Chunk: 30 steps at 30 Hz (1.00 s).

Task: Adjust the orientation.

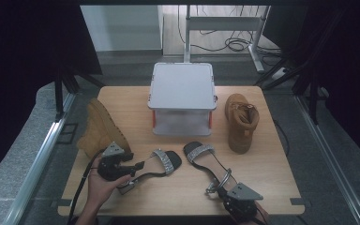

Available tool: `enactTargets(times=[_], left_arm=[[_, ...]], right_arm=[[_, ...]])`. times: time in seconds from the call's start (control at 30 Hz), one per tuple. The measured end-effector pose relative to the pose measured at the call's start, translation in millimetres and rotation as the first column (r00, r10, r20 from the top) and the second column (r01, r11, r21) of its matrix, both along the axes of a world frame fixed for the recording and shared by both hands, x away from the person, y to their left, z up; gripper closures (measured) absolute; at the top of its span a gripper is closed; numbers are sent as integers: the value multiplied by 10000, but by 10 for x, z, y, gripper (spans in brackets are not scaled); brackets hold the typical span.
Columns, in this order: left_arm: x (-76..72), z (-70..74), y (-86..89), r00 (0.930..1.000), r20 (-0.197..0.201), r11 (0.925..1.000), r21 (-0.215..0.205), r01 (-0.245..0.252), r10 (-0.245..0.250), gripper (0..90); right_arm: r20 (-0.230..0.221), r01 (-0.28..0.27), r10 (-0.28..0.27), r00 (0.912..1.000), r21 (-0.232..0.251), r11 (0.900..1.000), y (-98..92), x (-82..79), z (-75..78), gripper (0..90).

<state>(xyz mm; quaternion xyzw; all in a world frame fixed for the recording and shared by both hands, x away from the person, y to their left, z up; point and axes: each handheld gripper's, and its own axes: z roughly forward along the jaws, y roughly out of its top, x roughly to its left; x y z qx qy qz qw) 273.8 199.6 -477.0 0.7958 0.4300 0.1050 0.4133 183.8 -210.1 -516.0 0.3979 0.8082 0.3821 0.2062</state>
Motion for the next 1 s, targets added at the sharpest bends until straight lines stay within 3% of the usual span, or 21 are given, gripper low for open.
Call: enactTargets(times=[0.57, 0.8, 1.0], left_arm=[[7, -14, -1, 10000, -96, 10000, 43, 9, -9, 386], [6, -16, -3, 9999, -124, 10000, 70, 60, -59, 385], [18, -17, 23, 9999, -115, 10000, 51, -43, 44, 385]], right_arm=[[-97, 1154, -1152, 9933, 172, 9932, -355, 104, -24, 887], [-172, 1259, -1257, 9919, 86, 9920, -402, 112, -37, 886], [-61, 1331, -1330, 9911, 266, 9907, -475, 7, -21, 886]])
